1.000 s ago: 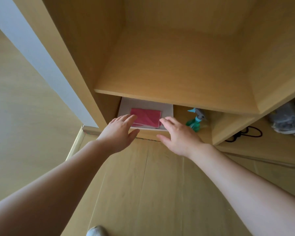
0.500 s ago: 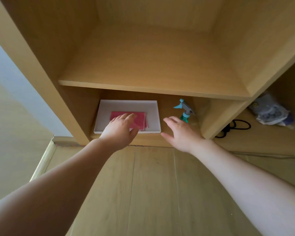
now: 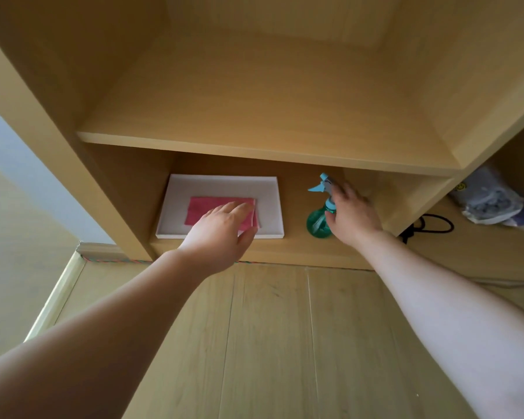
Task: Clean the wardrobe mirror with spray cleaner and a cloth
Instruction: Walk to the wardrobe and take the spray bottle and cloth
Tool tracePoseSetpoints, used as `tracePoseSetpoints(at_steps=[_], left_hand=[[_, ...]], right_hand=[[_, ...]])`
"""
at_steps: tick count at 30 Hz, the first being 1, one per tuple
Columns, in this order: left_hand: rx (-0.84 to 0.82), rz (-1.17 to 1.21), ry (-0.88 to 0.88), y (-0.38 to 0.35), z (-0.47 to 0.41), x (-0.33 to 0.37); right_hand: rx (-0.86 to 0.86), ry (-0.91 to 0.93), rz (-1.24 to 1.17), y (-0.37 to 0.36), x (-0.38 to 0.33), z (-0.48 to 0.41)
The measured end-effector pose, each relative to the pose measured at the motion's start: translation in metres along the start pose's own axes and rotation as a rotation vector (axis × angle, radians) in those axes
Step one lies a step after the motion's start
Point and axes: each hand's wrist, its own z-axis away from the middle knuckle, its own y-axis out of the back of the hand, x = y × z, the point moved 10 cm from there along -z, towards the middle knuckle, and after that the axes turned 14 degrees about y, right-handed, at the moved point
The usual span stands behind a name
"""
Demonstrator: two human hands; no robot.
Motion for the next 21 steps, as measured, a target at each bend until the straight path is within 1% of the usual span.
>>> tracePoseSetpoints(at_steps=[4, 8, 11, 13, 15, 18, 21], left_hand=[[0.015, 0.022, 0.003, 0.000, 0.002, -0.002], [0.019, 0.027, -0.001, 0.001, 0.005, -0.008], [0.016, 0.028, 0.005, 0.001, 0.004, -0.012], [0.008, 0.024, 0.011, -0.001, 0.004, -0.012], [-0.019, 0.011, 0.010, -0.006, 0.006, -0.010], [-0.046, 0.002, 0.004, -0.012, 0.007, -0.008], [-0.038, 0.032, 0.008, -0.010, 0.006, -0.005]], right_hand=[[-0.029, -0.116, -0.062, -0.014, 0.017, -0.013], [0.044, -0.238, -0.144, -0.012, 0.029, -0.019], [0.070, -0.264, -0.199, -0.010, 0.030, -0.016], [0.082, -0.235, -0.258, -0.009, 0.026, -0.010], [0.068, -0.171, -0.253, -0.006, 0.015, -0.004], [0.028, -0.035, -0.211, 0.002, -0.014, 0.006], [0.077, 0.106, -0.282, 0.018, -0.045, 0.015]])
